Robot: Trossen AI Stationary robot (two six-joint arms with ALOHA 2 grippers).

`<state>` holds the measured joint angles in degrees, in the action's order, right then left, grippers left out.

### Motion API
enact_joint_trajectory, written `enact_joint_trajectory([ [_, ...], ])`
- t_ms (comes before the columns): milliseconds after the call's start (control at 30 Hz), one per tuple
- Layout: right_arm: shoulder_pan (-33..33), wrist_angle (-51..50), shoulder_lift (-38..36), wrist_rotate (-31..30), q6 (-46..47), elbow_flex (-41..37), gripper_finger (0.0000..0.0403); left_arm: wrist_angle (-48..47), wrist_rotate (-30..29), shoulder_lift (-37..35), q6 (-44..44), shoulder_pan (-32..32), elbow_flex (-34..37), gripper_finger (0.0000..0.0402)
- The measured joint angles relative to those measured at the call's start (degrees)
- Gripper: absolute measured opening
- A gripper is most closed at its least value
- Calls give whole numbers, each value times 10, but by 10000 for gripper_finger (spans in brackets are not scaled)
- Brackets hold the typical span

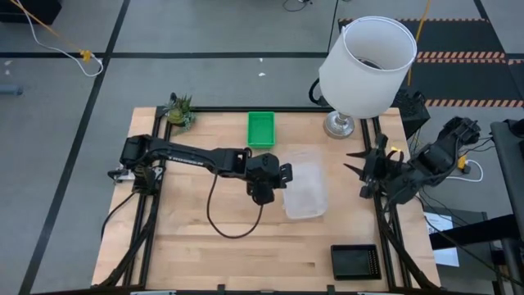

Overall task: Stack baskets by color
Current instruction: Stack the top transparent bin on top of the bottom transparent bins

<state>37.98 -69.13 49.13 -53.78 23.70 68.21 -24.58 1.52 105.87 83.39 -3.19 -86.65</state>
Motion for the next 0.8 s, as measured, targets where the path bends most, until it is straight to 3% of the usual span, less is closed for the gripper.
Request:
enact_joint_trajectory([
  [267,0,8,-2,0,-8,-7,123,-7,34,0,-46,0,-1,4],
  [800,0,13,-1,0,-8,-7,123,10,11,33,-24,1,-1,3],
])
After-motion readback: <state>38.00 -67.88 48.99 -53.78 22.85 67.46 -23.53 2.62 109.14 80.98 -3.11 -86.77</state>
